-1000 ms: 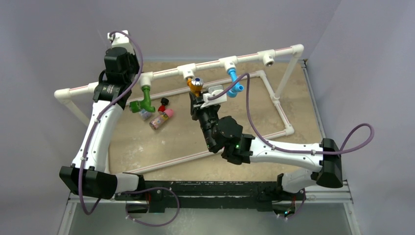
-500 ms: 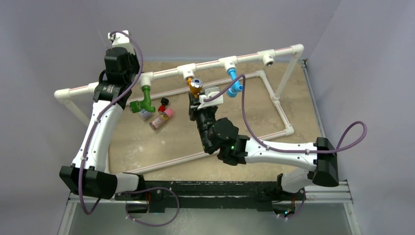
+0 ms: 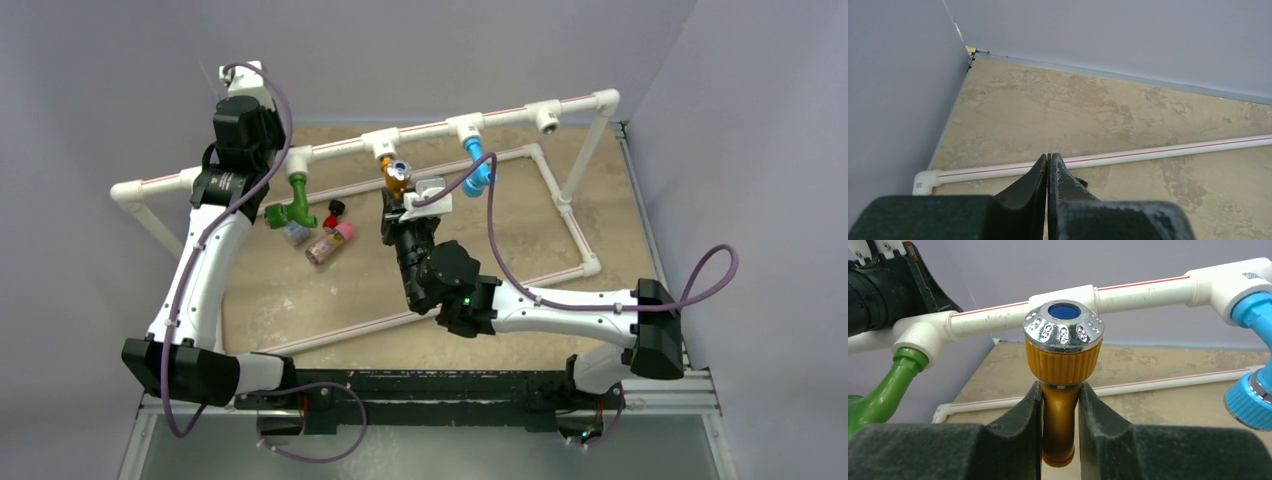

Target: Install the water faucets

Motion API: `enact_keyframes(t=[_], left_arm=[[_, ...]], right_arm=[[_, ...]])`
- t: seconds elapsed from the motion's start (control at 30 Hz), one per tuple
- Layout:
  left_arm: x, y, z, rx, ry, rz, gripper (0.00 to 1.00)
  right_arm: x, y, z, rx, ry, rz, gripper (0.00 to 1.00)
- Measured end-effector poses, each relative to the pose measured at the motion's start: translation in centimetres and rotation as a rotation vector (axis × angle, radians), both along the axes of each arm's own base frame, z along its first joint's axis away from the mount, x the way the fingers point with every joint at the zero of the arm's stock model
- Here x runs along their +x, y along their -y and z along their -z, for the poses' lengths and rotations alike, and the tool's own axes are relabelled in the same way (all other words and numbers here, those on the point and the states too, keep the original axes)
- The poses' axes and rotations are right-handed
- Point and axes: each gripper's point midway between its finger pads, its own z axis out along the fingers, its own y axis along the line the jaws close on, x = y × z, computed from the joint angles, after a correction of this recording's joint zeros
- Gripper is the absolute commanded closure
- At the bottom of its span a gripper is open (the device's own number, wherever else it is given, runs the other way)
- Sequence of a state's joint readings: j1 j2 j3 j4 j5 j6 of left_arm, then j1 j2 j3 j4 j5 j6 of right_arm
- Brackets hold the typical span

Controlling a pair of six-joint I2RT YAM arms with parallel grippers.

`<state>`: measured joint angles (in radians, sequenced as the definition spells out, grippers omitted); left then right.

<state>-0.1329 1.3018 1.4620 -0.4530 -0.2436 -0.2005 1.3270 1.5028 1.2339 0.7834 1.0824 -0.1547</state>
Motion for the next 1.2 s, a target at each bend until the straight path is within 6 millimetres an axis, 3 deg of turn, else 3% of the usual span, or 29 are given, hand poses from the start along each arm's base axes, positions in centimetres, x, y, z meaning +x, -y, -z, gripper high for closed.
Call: enact_keyframes(t=[0.37,0.7,0.9,1.2], left_arm=[[0.6,-0.6,-0.3,0.009,0.02,-0.04,1.0],[0.9,-1.1,-0.4,0.015,0.033,-0.068,1.0],[1.1,-1.3,-0.4,0.017,0.038,-0.08,1.0],[1.2,-1.2,-0.5,0.017,0.046,-0.079,1.0]], right_arm=[[1.8,-0.4,-0.2,0.179,-0.074,-0.036,1.0],[2.7,-0.8,0.6,0.543,-0.199,-0.126,1.0],[2.7,-2.7,2.1,0.753,-0.312,-0.243,1.0],[2.5,-4.3,2.4,0.956,-0.457,-0.397,1.0]])
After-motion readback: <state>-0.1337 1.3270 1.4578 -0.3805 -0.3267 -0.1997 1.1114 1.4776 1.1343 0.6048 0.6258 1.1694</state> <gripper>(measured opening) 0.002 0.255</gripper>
